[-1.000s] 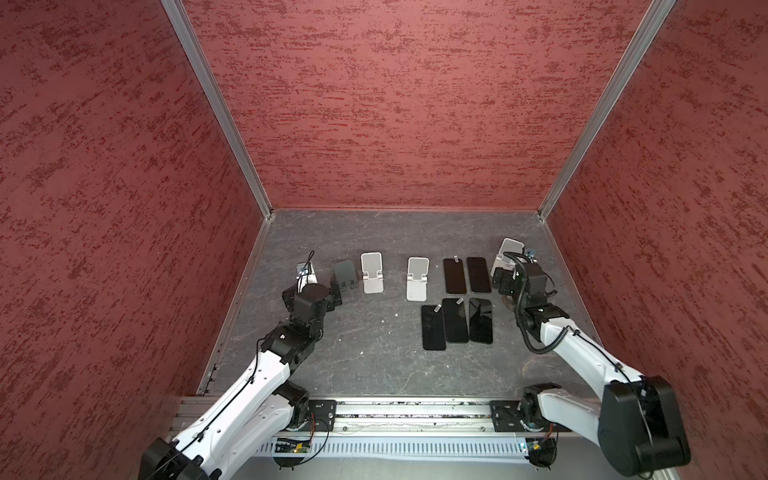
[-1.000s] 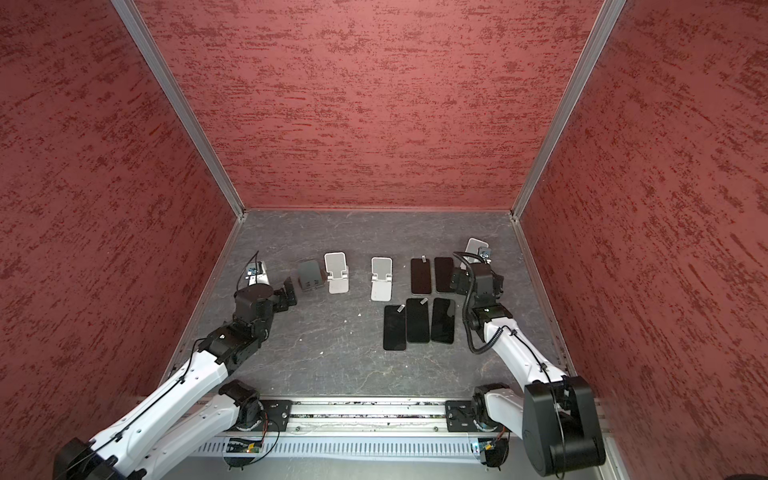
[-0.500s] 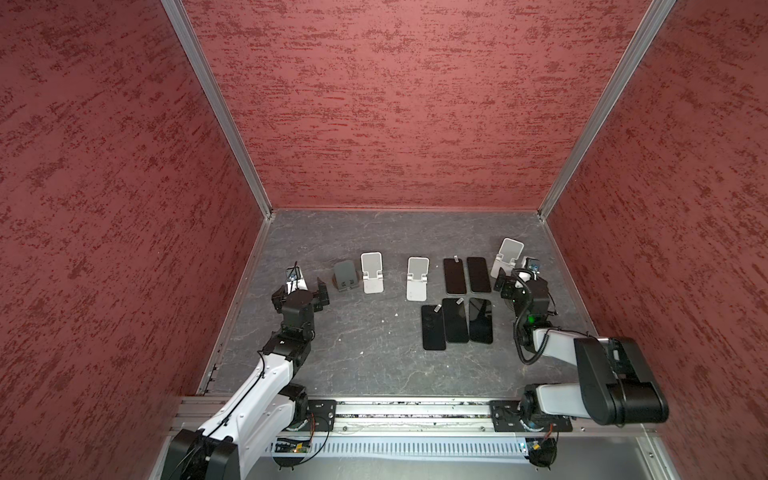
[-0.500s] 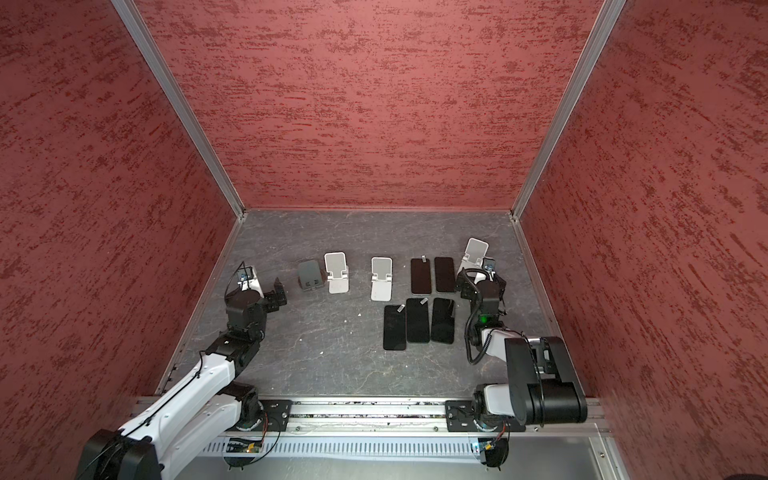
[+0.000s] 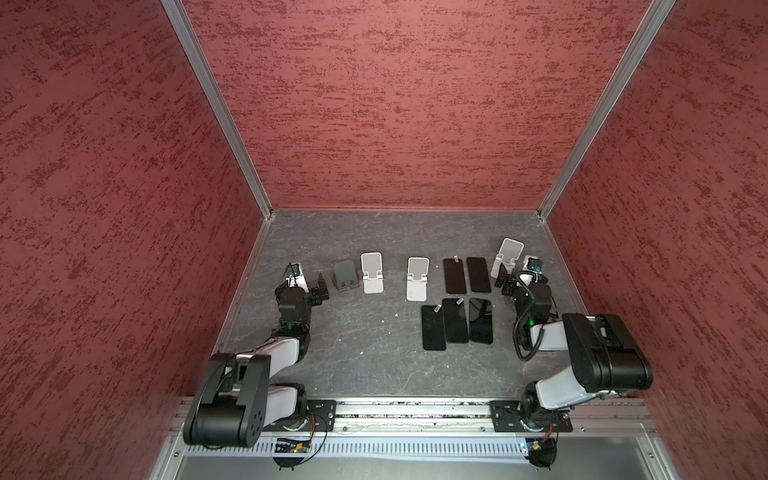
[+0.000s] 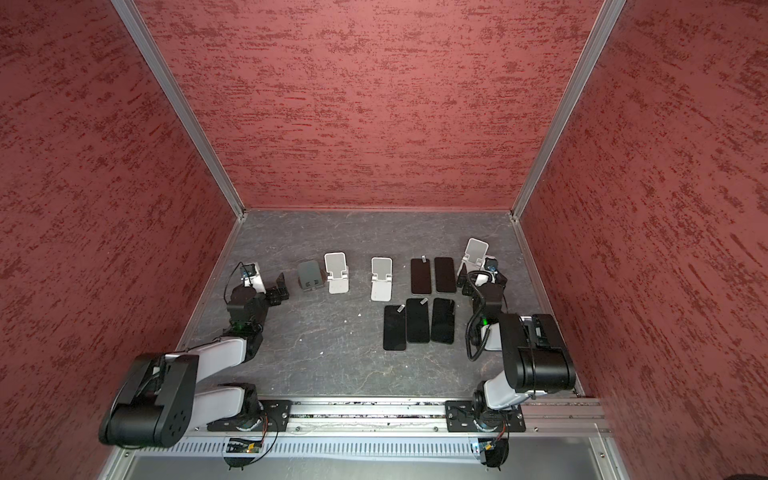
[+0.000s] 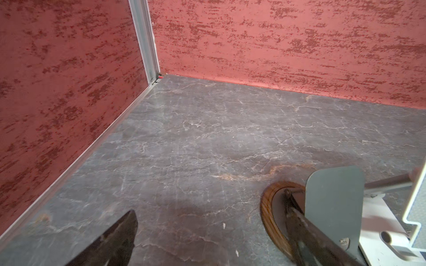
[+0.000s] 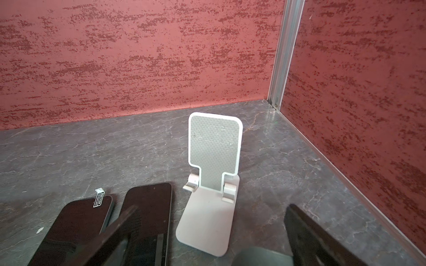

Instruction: Remove the phone from the phone stand

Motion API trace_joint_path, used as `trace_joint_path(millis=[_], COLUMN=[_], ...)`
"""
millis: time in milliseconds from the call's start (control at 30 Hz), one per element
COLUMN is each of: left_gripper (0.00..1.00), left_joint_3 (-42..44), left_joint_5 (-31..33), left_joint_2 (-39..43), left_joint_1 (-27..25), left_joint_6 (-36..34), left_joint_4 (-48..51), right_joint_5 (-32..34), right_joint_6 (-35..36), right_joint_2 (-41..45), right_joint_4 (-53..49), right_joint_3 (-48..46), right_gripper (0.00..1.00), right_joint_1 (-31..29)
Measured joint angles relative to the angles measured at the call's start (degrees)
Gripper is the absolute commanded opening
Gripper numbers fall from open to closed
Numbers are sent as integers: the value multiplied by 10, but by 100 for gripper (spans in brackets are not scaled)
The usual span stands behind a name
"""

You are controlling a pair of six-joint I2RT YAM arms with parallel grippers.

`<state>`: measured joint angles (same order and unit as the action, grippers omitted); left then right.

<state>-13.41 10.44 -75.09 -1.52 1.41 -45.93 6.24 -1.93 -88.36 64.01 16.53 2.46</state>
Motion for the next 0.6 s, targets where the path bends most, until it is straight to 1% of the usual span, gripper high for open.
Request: trace_joint_path(millis=[133,200,367,600], left_gripper=[99,100,99,100], left_joint_3=[-12,-26,-69,-73], left_joint_5=[-22,-27,-26,-26], left_joint_2=[-105,-130,-133,-133], left_joint_1=[6,7,12,15], left_joint_6=[-5,-6,-5,-2], left_joint_4=[-91,-84,-78,-76], right_joint_5=[-1,-1,-2,-17], right_joint_6=[0,0,0,3], right_joint_2=[0,0,0,0], right_joint_4=[2,5,5,9], right_joint_3=[-1,-1,-1,-1], right_gripper=[99,99,99,99], right_joint_1=[0,0,0,0])
